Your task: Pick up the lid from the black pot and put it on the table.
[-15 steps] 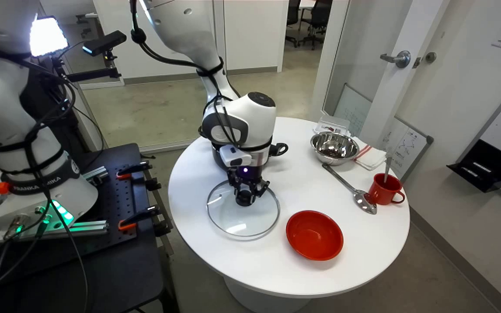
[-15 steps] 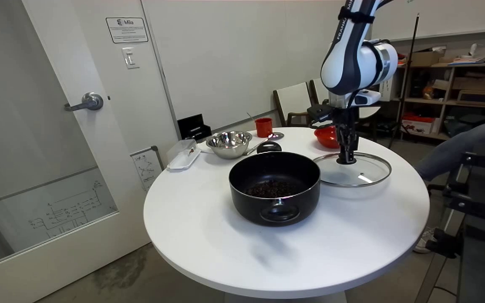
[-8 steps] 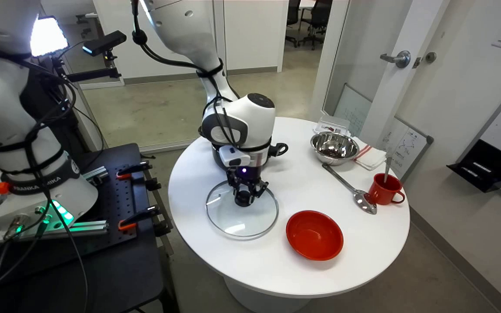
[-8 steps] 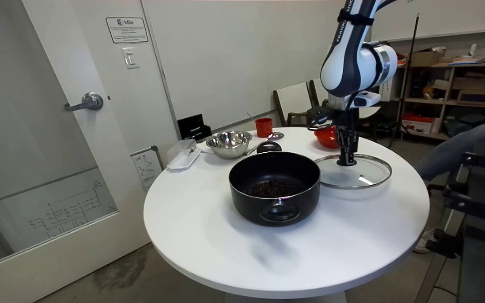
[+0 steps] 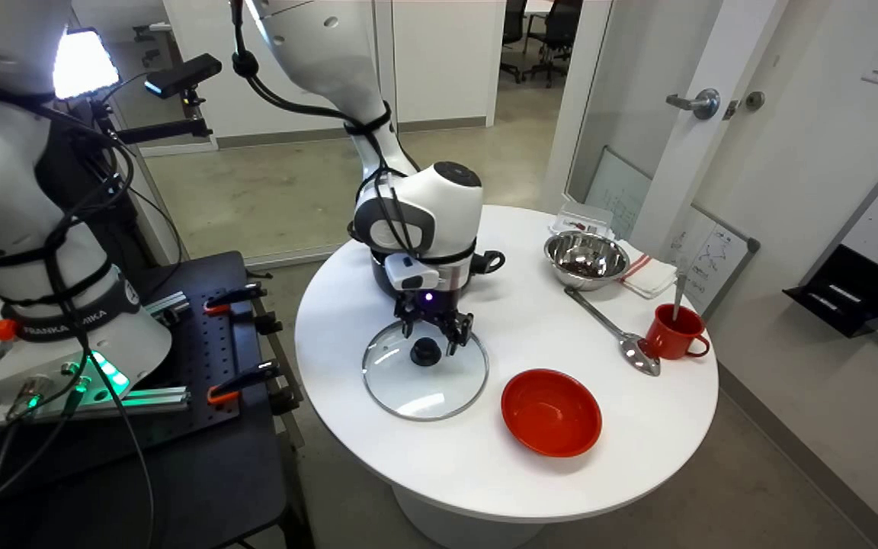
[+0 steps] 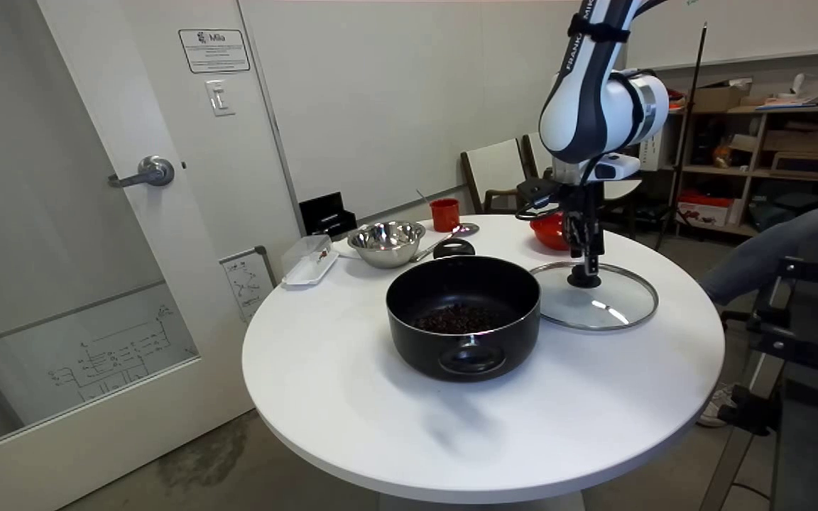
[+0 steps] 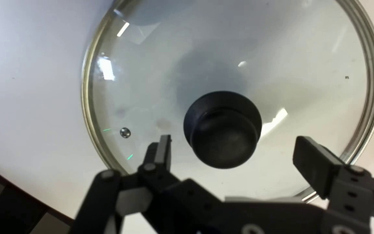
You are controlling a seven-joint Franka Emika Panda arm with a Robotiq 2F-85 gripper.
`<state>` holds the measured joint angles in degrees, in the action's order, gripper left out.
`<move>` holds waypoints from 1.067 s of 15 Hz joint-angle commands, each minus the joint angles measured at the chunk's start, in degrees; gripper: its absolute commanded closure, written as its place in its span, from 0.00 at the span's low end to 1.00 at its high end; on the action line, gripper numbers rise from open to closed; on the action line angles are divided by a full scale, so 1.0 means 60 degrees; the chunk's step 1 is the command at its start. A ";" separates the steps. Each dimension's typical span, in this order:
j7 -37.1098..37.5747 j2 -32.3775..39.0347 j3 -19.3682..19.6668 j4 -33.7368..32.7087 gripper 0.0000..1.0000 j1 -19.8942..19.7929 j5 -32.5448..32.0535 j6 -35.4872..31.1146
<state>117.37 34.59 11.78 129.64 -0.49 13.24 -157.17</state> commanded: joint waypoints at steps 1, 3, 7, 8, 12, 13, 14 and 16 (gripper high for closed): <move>0.0260 -0.0337 0.0118 0.0105 0.00 0.0255 0.0094 -0.0027; 0.0416 -0.0886 0.0232 0.0357 0.00 0.0480 -0.0048 0.0204; 0.1087 -0.2541 0.0817 0.1055 0.00 0.1365 -0.1001 0.1127; 0.1349 -0.2965 0.0934 0.1181 0.00 0.1544 -0.1406 0.1445; 0.1542 -0.4664 0.0299 0.1512 0.00 0.1320 -0.2335 0.2869; 0.1535 -0.5022 0.0105 0.1585 0.00 0.1235 -0.2422 0.3018; 0.1422 -0.5356 -0.0126 0.1636 0.00 0.1131 -0.2384 0.3169; 0.1120 -0.5912 -0.0559 0.1707 0.00 0.0922 -0.2130 0.3373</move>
<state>125.60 5.80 12.06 137.24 7.36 0.61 -139.31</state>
